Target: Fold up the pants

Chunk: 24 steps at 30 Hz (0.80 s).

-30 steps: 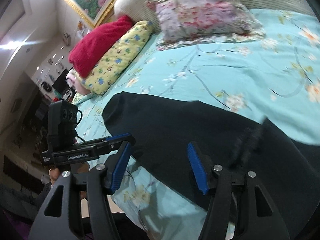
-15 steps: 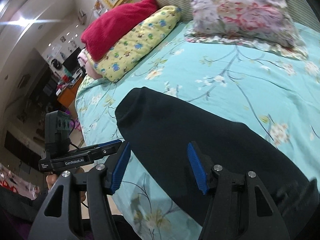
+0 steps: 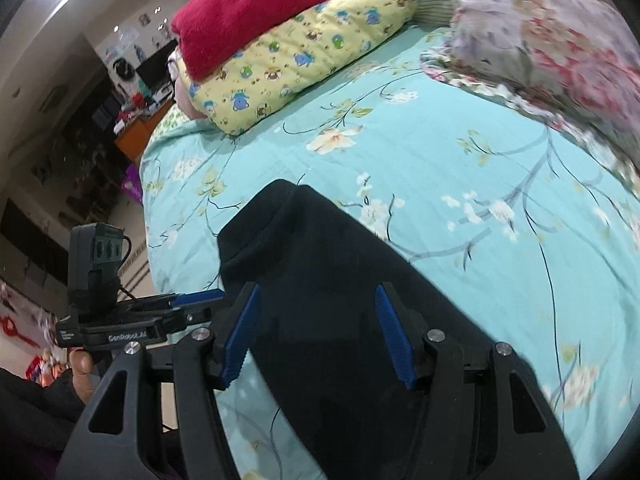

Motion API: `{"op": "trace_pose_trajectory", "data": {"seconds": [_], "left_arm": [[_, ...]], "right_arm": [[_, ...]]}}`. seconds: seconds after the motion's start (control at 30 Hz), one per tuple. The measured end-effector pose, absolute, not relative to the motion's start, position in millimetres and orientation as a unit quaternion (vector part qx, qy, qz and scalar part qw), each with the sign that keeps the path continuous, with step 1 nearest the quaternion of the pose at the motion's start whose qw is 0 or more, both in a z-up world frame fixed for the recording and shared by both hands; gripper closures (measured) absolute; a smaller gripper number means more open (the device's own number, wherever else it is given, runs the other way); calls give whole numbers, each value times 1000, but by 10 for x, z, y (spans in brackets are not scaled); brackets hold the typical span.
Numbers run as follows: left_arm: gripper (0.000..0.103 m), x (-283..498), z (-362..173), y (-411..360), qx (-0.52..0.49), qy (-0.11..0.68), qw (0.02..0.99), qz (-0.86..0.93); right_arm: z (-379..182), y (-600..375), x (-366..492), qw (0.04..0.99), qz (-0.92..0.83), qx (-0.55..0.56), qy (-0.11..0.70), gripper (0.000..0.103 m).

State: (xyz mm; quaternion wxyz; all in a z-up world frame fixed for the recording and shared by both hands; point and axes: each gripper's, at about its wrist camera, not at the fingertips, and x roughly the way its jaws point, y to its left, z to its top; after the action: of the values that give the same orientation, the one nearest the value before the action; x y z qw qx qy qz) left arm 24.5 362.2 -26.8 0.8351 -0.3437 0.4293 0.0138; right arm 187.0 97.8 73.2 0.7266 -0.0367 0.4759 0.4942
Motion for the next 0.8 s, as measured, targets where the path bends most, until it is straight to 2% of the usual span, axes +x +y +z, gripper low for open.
{"op": "trace_pose_trajectory", "data": {"seconds": [0.73,0.77,0.8], "left_arm": [[60,576,-416,3786,-389,417,821,16],[60,591,-425,3790,-392,417,820,14],[62,599,-435,3796,-396,416,818,10]], "right_arm": [[367,1920,2411,642,558,-109,515,43],[334,1958,2410,638,557,-113,520,43],[302,1991,2409,635,554,-117,525,48]]}}
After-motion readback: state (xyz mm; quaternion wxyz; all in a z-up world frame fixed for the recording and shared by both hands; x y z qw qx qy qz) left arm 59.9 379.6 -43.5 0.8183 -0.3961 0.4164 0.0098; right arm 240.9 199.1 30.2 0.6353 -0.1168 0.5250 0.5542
